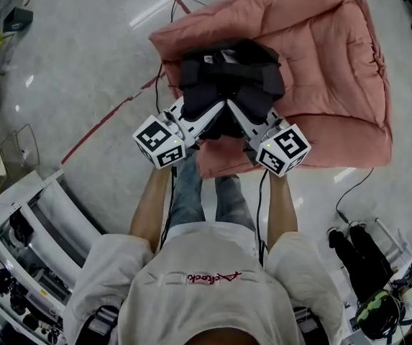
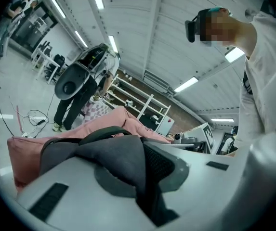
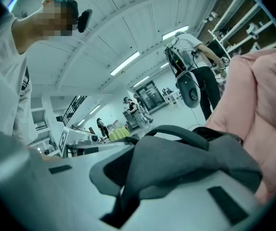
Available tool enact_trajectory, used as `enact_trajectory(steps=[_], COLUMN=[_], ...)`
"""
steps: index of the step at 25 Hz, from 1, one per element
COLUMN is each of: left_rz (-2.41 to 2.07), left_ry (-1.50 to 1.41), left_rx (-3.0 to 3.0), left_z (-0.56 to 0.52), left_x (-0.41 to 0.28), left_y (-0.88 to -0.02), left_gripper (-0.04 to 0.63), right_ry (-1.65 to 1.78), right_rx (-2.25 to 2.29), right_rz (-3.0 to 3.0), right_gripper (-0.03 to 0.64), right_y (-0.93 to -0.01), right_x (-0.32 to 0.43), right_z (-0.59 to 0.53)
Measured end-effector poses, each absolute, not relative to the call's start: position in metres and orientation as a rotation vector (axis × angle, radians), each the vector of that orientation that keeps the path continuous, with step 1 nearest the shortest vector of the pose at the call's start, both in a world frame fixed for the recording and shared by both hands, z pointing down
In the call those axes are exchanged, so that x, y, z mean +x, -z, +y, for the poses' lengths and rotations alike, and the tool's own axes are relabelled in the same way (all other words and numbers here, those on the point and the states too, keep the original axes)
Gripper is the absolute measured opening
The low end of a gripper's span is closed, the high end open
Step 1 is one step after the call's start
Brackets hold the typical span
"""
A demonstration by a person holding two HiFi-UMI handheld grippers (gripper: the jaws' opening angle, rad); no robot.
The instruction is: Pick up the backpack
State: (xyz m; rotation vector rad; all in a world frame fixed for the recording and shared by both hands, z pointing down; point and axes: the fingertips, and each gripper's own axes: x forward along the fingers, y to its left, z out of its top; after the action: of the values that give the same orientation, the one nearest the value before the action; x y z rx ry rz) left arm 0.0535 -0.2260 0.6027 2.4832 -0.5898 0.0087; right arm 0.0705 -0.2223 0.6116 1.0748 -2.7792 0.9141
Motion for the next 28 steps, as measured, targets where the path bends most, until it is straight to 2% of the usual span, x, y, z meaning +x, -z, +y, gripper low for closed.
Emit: enact_trajectory(steps=[8, 14, 21, 28], left_rz=[-0.655, -0.723, -0.781, -0.775], left_ry=[0.021, 0.094, 0.182, 0.217], left_rx=[2.533, 2.644, 2.721, 2.801], left_z=[-0.227, -0.244, -0.213, -0.195], left_x=[0.06, 0.063, 0.065, 0.065], left_y=[-0.546, -0.454, -0.358, -0.308], left_gripper=[0.049, 0.049, 0.049, 0.049], right_ry=[-0.909, -0.702, -0.546, -0.427], right_rx=[1.129, 1.118, 1.094, 1.139], right_rz=[-2.882, -2.961, -3.004, -3.047], right_gripper=[0.041, 0.042, 0.043, 0.043], right_y=[-0.548, -0.457, -0.362, -0.309], right_x=[0.081, 0.085, 0.088, 0.089], right_z=[-0.228, -0.244, -0.216, -0.201])
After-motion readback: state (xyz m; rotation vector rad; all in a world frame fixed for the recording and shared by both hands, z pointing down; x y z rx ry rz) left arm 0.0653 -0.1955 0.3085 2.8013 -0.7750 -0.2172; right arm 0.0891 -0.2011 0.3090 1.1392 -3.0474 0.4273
